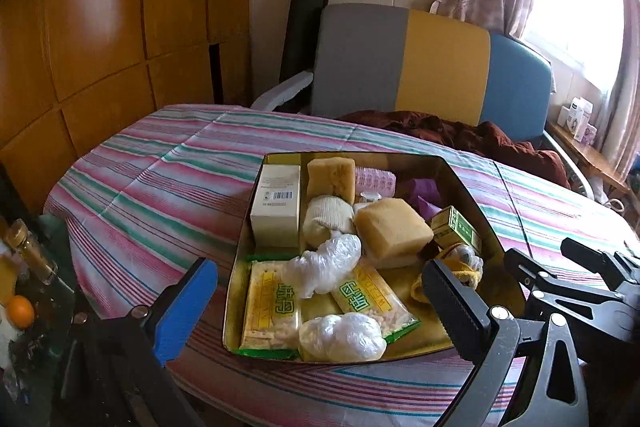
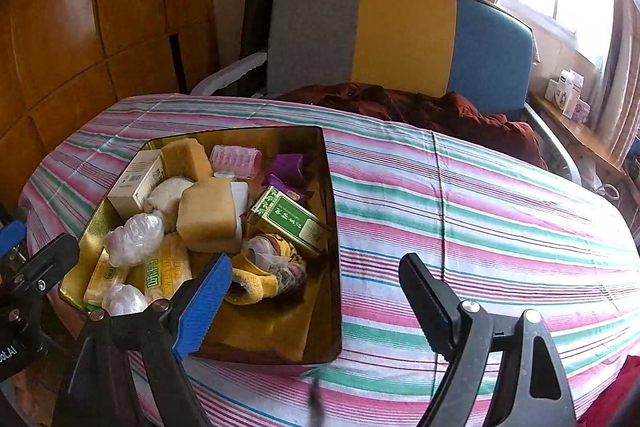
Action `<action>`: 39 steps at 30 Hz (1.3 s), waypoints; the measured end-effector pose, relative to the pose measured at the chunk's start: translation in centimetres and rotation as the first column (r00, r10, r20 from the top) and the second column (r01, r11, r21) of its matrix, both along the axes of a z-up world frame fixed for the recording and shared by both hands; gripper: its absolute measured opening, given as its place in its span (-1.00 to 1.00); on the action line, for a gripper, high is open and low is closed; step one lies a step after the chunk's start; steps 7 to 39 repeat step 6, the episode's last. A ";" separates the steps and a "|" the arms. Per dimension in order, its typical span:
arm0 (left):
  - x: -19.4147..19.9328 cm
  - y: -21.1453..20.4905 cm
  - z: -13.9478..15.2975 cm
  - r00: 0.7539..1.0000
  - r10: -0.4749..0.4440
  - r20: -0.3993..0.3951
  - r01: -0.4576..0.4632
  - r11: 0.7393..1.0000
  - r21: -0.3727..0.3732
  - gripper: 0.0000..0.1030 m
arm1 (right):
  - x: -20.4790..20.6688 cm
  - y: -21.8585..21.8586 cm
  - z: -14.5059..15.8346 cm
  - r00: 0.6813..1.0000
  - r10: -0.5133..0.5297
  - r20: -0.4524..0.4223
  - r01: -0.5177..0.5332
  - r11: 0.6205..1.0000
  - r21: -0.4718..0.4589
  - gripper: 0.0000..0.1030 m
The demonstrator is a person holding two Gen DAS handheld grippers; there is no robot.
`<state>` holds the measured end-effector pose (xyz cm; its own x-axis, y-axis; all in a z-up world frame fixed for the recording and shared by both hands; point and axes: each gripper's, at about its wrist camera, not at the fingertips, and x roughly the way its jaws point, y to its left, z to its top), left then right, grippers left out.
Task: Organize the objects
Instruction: 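Lift both open tools away from the gold tray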
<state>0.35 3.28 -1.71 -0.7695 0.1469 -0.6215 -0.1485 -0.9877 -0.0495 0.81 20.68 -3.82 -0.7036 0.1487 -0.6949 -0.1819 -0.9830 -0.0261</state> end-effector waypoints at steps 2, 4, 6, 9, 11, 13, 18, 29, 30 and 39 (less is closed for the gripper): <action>0.1 0.0 0.0 1.000 -0.001 -0.008 0.001 1.000 -0.003 0.99 | -0.1 -0.3 0.0 1.000 0.008 0.000 -0.008 1.000 0.004 0.69; 0.0 -0.1 0.0 1.000 -0.002 -0.009 0.002 1.000 -0.003 0.99 | -0.1 -0.5 0.1 1.000 0.015 0.001 -0.015 1.000 0.005 0.69; 0.1 -0.1 -0.1 1.000 -0.001 -0.007 0.001 1.000 -0.002 0.99 | -0.2 -0.6 0.2 1.000 0.019 -0.002 -0.019 1.000 0.004 0.69; 0.1 -0.1 -0.1 1.000 -0.001 -0.007 0.001 1.000 -0.002 0.99 | -0.2 -0.6 0.2 1.000 0.019 -0.002 -0.019 1.000 0.004 0.69; 0.1 -0.1 -0.1 1.000 -0.001 -0.007 0.001 1.000 -0.002 0.99 | -0.2 -0.6 0.2 1.000 0.019 -0.002 -0.019 1.000 0.004 0.69; 0.1 -0.1 -0.1 1.000 -0.001 -0.007 0.001 1.000 -0.002 0.99 | -0.2 -0.6 0.2 1.000 0.019 -0.002 -0.019 1.000 0.004 0.69; 0.1 -0.1 -0.1 1.000 -0.001 -0.007 0.001 1.000 -0.002 0.99 | -0.2 -0.6 0.2 1.000 0.019 -0.002 -0.019 1.000 0.004 0.69; 0.1 -0.1 -0.1 1.000 -0.001 -0.007 0.001 1.000 -0.002 0.99 | -0.2 -0.6 0.2 1.000 0.019 -0.002 -0.019 1.000 0.004 0.69; 0.1 -0.1 -0.1 1.000 -0.001 -0.007 0.001 1.000 -0.002 0.99 | -0.2 -0.6 0.2 1.000 0.019 -0.002 -0.019 1.000 0.004 0.69; 0.1 -0.1 -0.1 1.000 -0.001 -0.007 0.001 1.000 -0.002 0.99 | -0.2 -0.6 0.2 1.000 0.019 -0.002 -0.019 1.000 0.004 0.69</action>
